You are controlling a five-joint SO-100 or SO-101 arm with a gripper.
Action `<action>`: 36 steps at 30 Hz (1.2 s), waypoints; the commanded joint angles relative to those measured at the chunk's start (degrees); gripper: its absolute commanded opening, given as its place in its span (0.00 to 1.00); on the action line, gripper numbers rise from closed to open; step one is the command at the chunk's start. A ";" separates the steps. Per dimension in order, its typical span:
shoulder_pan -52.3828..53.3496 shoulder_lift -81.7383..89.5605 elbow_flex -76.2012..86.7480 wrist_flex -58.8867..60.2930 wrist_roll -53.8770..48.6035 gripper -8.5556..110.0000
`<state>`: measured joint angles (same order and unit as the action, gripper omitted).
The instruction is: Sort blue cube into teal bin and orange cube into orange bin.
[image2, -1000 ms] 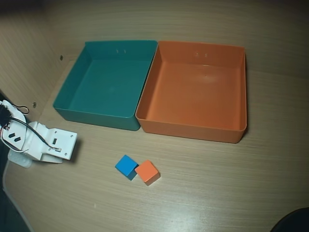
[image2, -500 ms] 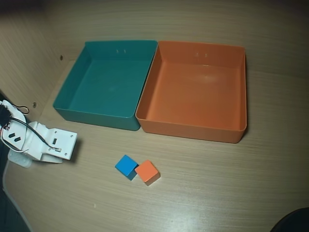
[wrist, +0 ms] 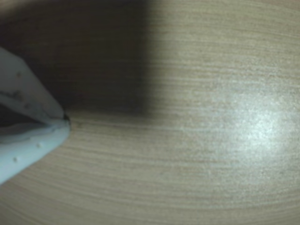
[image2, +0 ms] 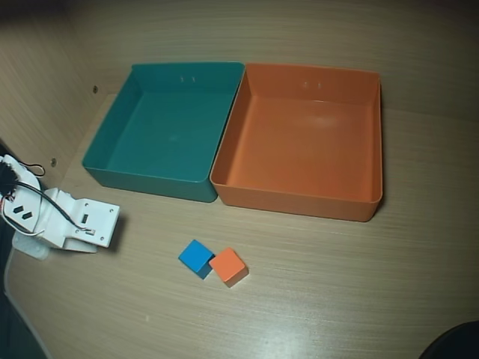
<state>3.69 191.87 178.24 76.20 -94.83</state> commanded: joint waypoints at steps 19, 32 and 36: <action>0.53 -1.67 -7.12 0.53 -2.02 0.19; 0.62 -42.28 -44.74 0.44 -2.02 0.37; 0.62 -55.28 -56.60 0.44 -1.93 0.36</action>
<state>4.48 143.61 131.84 77.17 -96.50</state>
